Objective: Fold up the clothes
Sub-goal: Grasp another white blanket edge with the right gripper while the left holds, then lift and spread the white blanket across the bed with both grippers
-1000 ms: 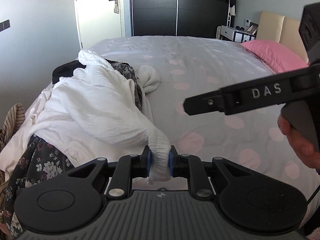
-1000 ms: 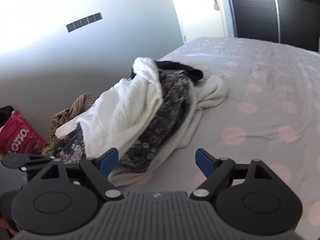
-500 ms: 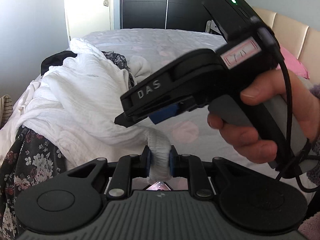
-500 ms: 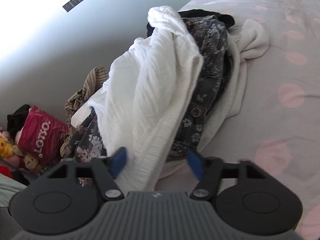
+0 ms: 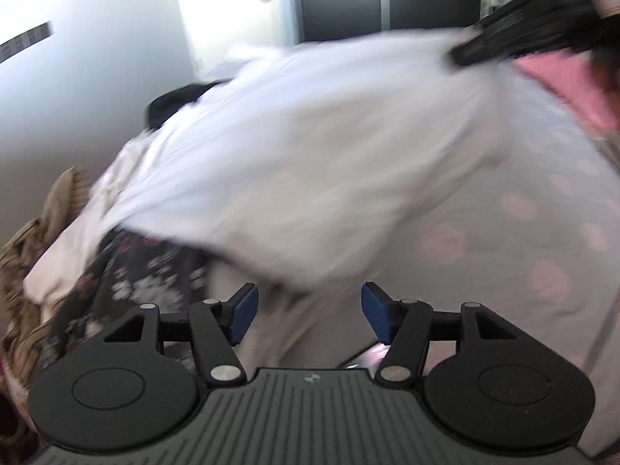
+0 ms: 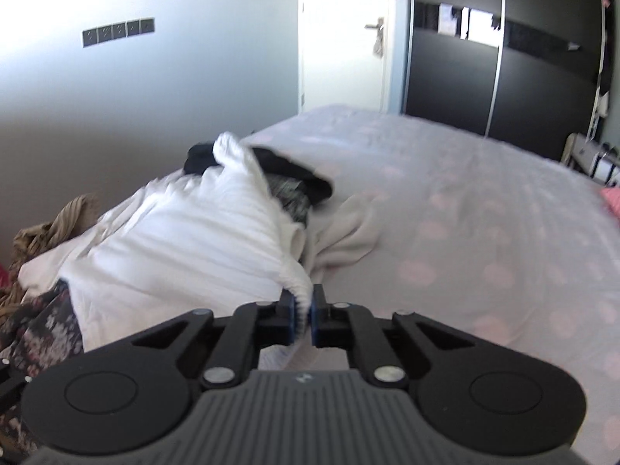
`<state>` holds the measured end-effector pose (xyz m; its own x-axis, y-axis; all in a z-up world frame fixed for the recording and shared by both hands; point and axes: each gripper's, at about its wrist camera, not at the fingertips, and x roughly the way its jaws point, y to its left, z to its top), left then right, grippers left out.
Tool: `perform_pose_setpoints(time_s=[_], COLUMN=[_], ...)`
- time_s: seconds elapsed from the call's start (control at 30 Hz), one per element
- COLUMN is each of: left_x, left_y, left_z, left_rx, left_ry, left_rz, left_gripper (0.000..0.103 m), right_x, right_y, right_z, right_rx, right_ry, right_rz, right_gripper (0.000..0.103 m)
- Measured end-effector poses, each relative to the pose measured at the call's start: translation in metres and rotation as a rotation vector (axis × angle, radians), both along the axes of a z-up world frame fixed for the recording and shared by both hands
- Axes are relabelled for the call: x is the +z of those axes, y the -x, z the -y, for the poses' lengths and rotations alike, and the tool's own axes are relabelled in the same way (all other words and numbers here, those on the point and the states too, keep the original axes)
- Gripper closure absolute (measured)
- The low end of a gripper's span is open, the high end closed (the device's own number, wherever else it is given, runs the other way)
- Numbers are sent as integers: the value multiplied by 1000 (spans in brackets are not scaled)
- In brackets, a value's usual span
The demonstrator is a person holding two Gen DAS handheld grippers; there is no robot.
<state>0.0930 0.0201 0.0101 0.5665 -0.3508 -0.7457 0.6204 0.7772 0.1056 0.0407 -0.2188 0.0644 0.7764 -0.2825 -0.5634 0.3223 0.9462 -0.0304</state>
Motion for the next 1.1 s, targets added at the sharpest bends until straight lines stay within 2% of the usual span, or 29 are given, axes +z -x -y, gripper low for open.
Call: perform_pose_setpoints(time_s=[0.07,0.13,0.2,0.3,0.4,0.57,0.7,0.77,0.9,0.97,1.1], left_x=[-6,-12,-13,-17,-24,-25,-23,-21,-15,-9,4], left_y=[-17,-33,-46,-66,-70,-67,-68,-66,-58,-56,-53], left_z=[-13,-28,-44,-64,-68,-67,-68,-66,-60,-57,-52], left_rx=[102,204,288,351,379,391,404,397,368,341,288], left_ry=[-29,-45,-7,55,44,41,51,53,58,92,160], left_rz=[-8,-19,-52,-116,-121,-109,-113,-112,-115,-110,-101], left_gripper=[48,56,56,55,56,57,57,57,59,59,59], right_x=[14,28,38,55,70,89,98,97,85,75,58], right_y=[7,17,26,41,60,98,137,158,198,215,240], right_z=[-2,-3,1,9,24,56,95,113,144,154,178], right_rx=[-17,-37,-73,-120,-158,-267,-384,-457,-548,-594,-639], right_ry=[67,111,128,169,186,222,205,235,213,237,166], right_rz=[45,91,129,188,226,265,241,229,182,160,126], right_gripper=[96,97,97,97,97,97,97,97,97,98,98])
